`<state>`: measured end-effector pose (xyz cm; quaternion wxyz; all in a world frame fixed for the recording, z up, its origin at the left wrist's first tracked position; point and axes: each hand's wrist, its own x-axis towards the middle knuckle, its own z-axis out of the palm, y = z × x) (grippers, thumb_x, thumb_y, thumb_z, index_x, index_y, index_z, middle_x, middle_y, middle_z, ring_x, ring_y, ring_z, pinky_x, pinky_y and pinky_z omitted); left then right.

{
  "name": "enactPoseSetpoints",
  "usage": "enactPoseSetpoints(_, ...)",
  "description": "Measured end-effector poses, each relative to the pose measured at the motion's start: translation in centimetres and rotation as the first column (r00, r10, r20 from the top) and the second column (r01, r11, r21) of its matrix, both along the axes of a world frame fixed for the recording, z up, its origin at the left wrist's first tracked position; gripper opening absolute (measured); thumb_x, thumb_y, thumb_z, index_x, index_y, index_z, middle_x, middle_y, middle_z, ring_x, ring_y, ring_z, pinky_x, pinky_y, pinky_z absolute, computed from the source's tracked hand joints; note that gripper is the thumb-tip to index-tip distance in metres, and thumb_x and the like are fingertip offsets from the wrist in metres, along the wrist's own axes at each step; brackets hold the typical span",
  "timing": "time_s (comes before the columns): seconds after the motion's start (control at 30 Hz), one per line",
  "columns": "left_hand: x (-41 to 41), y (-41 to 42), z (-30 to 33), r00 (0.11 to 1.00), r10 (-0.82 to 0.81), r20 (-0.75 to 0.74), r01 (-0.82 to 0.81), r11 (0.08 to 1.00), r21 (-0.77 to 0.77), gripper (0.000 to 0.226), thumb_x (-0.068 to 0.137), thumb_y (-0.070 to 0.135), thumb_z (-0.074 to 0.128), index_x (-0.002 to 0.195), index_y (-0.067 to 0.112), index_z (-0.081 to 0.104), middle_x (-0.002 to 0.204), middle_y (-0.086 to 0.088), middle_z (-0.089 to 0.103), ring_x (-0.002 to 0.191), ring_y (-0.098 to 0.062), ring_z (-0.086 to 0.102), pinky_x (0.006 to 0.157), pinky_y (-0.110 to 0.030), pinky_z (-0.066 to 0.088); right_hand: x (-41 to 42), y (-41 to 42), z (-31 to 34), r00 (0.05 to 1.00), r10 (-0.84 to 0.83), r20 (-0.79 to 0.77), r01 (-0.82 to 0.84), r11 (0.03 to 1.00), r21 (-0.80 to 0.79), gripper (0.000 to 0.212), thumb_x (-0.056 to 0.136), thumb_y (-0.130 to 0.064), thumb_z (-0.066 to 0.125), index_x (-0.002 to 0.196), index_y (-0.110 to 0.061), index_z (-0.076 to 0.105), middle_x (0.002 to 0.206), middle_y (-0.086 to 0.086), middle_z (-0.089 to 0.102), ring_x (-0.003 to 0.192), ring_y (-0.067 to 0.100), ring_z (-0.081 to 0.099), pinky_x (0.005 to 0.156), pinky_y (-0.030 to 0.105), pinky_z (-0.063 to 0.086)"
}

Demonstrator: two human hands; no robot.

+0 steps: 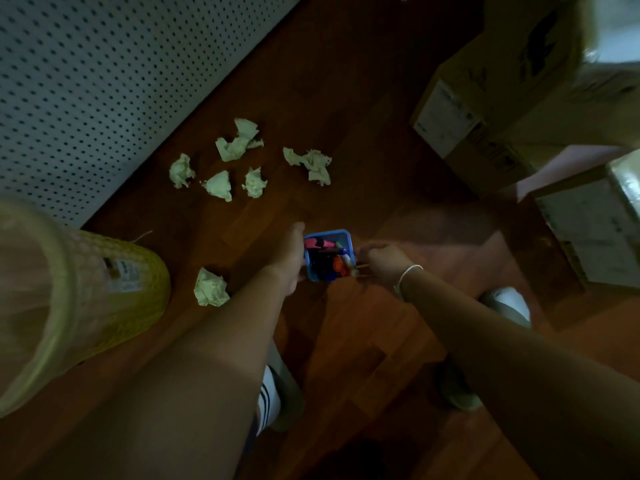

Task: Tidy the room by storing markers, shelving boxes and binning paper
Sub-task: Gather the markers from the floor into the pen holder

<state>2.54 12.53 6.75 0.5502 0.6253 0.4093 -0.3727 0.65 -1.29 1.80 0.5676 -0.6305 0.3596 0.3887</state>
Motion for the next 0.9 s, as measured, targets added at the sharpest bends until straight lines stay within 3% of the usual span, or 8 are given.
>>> enactPoseSetpoints(0.07,0.6,0.3,1.5,0.999,0.002,0.035,-0.002,1.0,0.0,0.035,0.1,0.038,0.029,0.113,0.016,0.052,0.084,0.0,0.052,0.08,-0.013,0.051,0.086,-0.037,0.039,0.7,-0.3,2.0,0.999,0.017,0.038,-0.017,1.0,0.002,0.022,0.094,-0.003,0.042,0.082,-0.01,0.059,0.09,0.013,0.06,0.08,0.024,0.057,0.064,0.028,0.048)
enactPoseSetpoints(0.2,2.9,0.4,7.9,0.983,-0.041,0.18,0.043,0.999,-0.009,0.034,0.1,0.034,0.028,0.078,0.02,0.05,0.081,-0.001,0.051,0.075,-0.013,0.047,0.07,-0.032,0.039,3.5,-0.6,8.8,0.987,-0.003,0.159,0.001,1.0,0.01,0.009,0.09,0.0,0.051,0.09,-0.008,0.056,0.082,0.008,0.057,0.065,0.017,0.055,0.05,0.024,0.049)
enactPoseSetpoints(0.3,4.9,0.5,14.2,0.953,-0.029,0.301,0.03,1.0,0.002,0.029,0.098,0.032,0.033,0.079,0.02,0.051,0.083,-0.001,0.054,0.078,-0.015,0.051,0.071,-0.031,0.04,5.4,-0.7,15.3,0.956,-0.003,0.292,0.0,1.0,0.012,0.009,0.088,0.0,0.056,0.089,-0.009,0.056,0.077,0.006,0.058,0.062,0.014,0.055,0.042,0.017,0.048)
enactPoseSetpoints(0.4,6.3,0.9,20.2,0.908,0.003,0.42,0.013,0.999,-0.037,0.024,0.095,0.022,0.037,0.078,0.019,0.053,0.086,-0.003,0.055,0.079,-0.017,0.052,0.065,-0.03,0.042,6.7,-0.9,21.7,0.909,0.005,0.417,-0.021,0.999,0.034,0.019,0.089,0.006,0.049,0.086,-0.012,0.056,0.089,0.008,0.062,0.078,0.017,0.059,0.066,0.026,0.054)
enactPoseSetpoints(0.57,6.8,2.5,32.2,0.817,0.091,0.57,-0.033,0.993,-0.112,0.025,0.09,0.002,0.034,0.079,0.011,0.054,0.075,-0.005,0.054,0.068,-0.015,0.049,0.052,-0.025,0.038,8.0,0.1,33.0,0.784,0.021,0.621,-0.057,0.998,0.039,0.04,0.085,0.018,0.04,0.116,-0.003,0.053,0.091,0.006,0.058,0.087,0.019,0.055,0.068,0.024,0.046)
enactPoseSetpoints(0.67,6.4,3.9,37.7,0.773,0.067,0.631,-0.002,0.995,-0.103,0.028,0.089,-0.002,0.034,0.081,0.013,0.056,0.069,-0.003,0.049,0.062,-0.013,0.044,0.055,-0.023,0.036,7.6,1.6,38.4,0.685,0.014,0.728,-0.049,0.998,0.027,0.028,0.084,0.011,0.048,0.104,-0.008,0.056,0.098,0.01,0.058,0.09,0.02,0.055,0.077,0.031,0.049)
enactPoseSetpoints(0.77,5.3,5.7,42.5,0.729,0.104,0.677,-0.036,0.993,-0.113,0.021,0.095,0.01,0.045,0.085,0.016,0.062,0.048,0.004,0.05,0.051,-0.008,0.043,0.051,-0.02,0.038,7.2,3.2,43.3,0.616,0.001,0.788,-0.081,0.995,0.062,0.024,0.085,0.011,0.048,0.097,-0.01,0.052,0.104,0.014,0.058,0.098,0.026,0.055,0.095,0.044,0.047)
enactPoseSetpoints(0.9,3.3,9.9,46.9,0.643,0.231,0.73,-0.08,0.969,-0.236,0.02,0.093,0.005,0.051,0.108,0.003,0.064,0.066,-0.005,0.052,0.048,-0.01,0.048,0.038,-0.016,0.043,6.1,6.7,48.6,0.536,-0.039,0.843,-0.194,0.967,0.168,0.042,0.081,0.021,0.038,0.096,-0.015,0.052,0.117,0.015,0.054,0.106,0.029,0.052,0.092,0.04,0.045)
